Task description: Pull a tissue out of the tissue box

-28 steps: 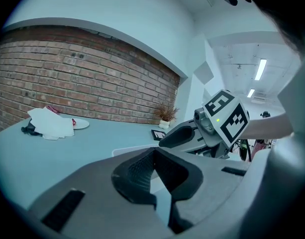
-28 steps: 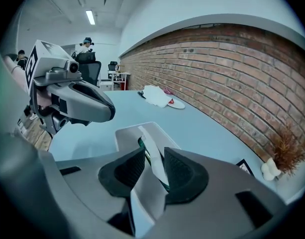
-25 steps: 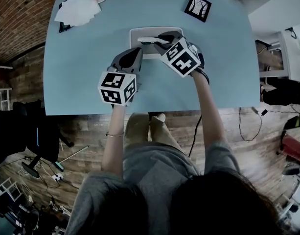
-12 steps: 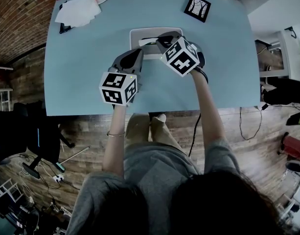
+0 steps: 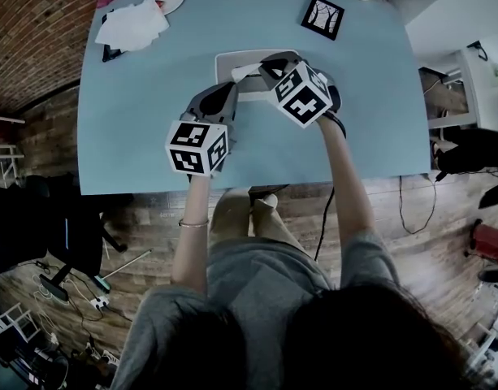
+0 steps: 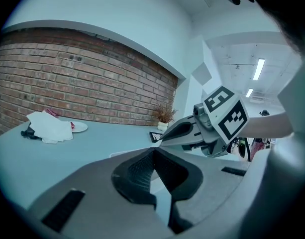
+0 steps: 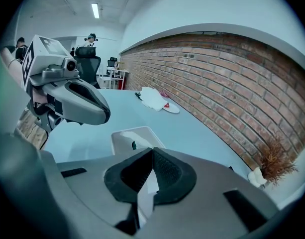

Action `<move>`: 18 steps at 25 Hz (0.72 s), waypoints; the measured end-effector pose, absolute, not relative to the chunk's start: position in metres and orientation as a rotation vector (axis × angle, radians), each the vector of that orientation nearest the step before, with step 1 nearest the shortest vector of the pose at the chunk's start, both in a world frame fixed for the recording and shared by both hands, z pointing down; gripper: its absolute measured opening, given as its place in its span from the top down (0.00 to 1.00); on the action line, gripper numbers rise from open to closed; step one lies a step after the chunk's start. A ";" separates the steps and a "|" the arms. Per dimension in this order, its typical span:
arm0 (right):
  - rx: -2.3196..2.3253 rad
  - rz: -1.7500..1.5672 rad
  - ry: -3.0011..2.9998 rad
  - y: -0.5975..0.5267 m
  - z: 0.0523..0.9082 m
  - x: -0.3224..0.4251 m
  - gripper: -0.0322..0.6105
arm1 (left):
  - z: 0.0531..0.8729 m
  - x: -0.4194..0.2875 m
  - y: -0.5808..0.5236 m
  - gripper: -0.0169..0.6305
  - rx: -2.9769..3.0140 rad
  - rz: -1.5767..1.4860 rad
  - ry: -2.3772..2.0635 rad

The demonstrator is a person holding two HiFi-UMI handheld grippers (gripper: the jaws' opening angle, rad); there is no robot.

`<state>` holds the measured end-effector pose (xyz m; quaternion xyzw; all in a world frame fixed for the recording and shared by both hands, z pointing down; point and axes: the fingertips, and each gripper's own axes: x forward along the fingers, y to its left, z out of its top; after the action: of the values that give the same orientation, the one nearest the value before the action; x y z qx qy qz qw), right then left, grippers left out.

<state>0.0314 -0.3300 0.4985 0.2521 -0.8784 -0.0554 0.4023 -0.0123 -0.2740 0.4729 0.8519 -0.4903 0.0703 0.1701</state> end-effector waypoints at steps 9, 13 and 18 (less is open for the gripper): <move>0.685 -0.164 -2.248 -0.321 0.474 0.035 0.95 | 0.454 -0.012 -0.265 0.97 2.456 0.180 -1.404; 0.713 -0.167 -2.267 -0.314 0.465 0.036 0.95 | 0.445 -0.011 -0.260 0.97 2.475 0.169 -1.409; 0.738 -0.178 -2.280 -0.307 0.455 0.038 0.95 | 0.435 -0.010 -0.254 0.97 2.493 0.160 -1.415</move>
<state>0.0383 -0.3067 0.4549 0.2862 -0.8849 -0.0691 0.3609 -0.0096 -0.2537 0.4352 0.8604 -0.4884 0.0551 0.1349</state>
